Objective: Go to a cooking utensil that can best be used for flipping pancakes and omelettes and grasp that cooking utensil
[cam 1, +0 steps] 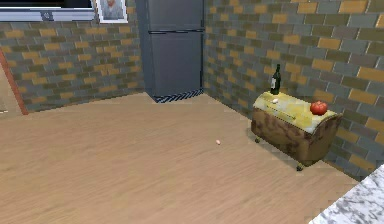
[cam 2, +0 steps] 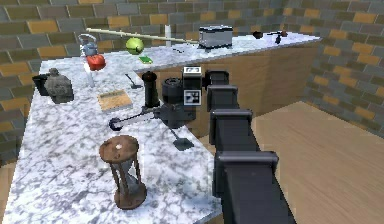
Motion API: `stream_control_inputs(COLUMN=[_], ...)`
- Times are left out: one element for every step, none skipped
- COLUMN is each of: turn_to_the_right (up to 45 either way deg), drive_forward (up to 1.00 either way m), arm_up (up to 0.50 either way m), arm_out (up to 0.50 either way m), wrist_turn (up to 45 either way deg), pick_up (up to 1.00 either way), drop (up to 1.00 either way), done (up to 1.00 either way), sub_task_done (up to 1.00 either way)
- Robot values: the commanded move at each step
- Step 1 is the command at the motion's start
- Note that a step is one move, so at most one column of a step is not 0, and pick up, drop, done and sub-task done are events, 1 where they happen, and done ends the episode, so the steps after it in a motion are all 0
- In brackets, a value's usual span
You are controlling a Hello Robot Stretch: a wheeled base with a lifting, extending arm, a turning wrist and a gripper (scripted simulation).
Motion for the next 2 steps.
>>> stream_control_inputs(turn_to_the_right=[0.0, 0.0], drive_forward=[0.00, 0.00], arm_up=[0.00, -0.14], arm_out=[0.00, 0.00], wrist_turn=[42.0, 0.0], pick_up=[0.00, 0.00], drop=[0.00, 0.00], done=[0.00, 0.00], sub_task_done=[0.00, 0.00])
